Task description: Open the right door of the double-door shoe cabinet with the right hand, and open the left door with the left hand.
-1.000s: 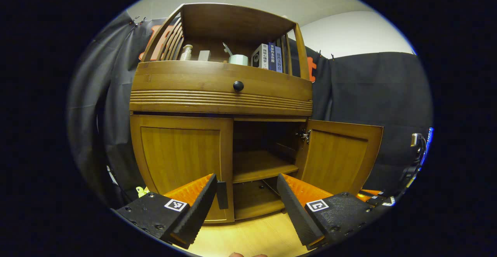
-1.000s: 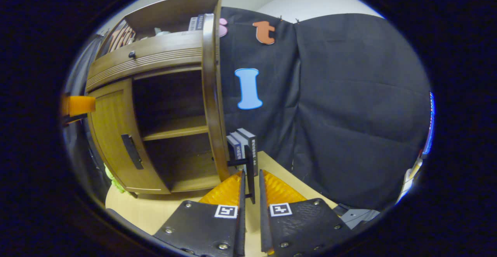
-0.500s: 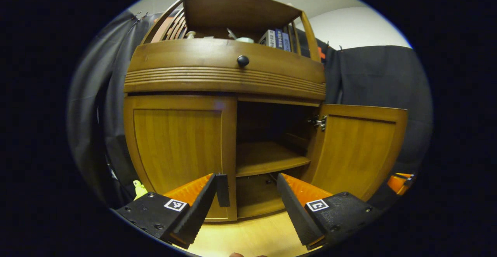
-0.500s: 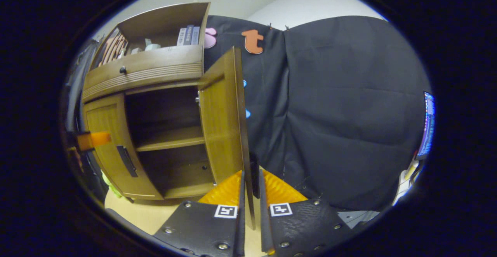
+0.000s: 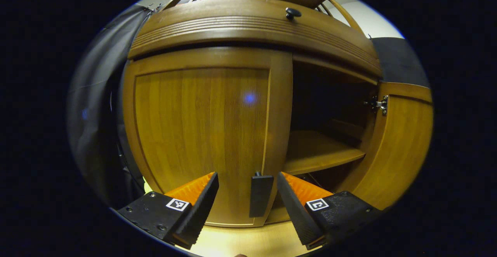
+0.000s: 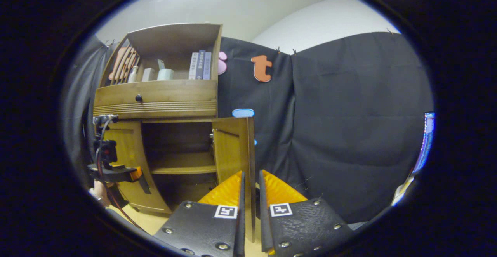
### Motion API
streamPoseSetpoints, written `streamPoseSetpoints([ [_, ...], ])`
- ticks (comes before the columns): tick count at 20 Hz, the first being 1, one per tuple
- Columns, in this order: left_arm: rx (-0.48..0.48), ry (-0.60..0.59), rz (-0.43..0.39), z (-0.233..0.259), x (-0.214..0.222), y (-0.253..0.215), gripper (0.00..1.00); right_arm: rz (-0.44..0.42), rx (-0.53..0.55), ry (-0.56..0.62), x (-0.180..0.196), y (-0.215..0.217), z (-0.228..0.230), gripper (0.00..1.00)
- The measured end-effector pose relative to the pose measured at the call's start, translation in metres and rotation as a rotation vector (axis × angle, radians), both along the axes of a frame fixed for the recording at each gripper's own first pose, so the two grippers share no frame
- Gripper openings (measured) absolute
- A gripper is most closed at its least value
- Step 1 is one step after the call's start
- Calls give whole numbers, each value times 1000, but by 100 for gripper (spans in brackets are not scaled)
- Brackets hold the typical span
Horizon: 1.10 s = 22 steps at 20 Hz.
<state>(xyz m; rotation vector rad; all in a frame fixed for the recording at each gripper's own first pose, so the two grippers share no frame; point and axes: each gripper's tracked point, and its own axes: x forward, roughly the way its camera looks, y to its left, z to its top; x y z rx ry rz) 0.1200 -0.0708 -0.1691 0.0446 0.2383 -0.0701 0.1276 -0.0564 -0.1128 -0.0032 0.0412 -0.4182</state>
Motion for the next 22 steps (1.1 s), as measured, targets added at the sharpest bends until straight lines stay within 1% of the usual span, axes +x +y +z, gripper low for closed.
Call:
streamPoseSetpoints([
  [1,-1,13,-6,-5,6,-2,85,4,-4,-7,1,1,2,16],
  [2,-7,20,-10,-11,10,-2,82,5,-9,-11,2,1,3,16],
  [4,-23,31,-37,-15,12,-11,70,0,-18,-15,3,0,4,16],
  [5,-23,33,-52,-15,12,-17,57,-1,-15,-10,3,1,3,16],
  [6,-17,30,-54,-19,12,-21,48,1,-9,-4,2,2,1,16],
  [7,2,24,-48,-18,12,-21,34,4,-2,-1,1,3,0,16],
  [8,15,23,-45,-20,14,-19,37,6,3,2,1,5,-1,16],
  [10,9,18,-51,-18,15,-20,35,15,9,5,3,7,-2,16],
  [12,-12,22,-60,-18,10,-20,30,34,13,8,5,10,-4,16],
  [13,-15,27,-63,-18,7,-20,32,43,14,9,6,11,-4,16],
  [15,-24,25,-66,-17,-3,-19,31,66,17,10,7,15,-5,16],
  [16,-29,26,-66,-18,-9,-19,28,81,20,11,7,18,-5,16],
  [18,-41,23,-67,-16,-23,-16,34,111,28,16,9,23,-7,16],
  [19,-46,22,-68,-14,-30,-14,31,128,32,21,9,27,-8,16],
  [22,-61,19,-61,-10,-55,-4,31,181,39,37,10,37,-11,16],
])
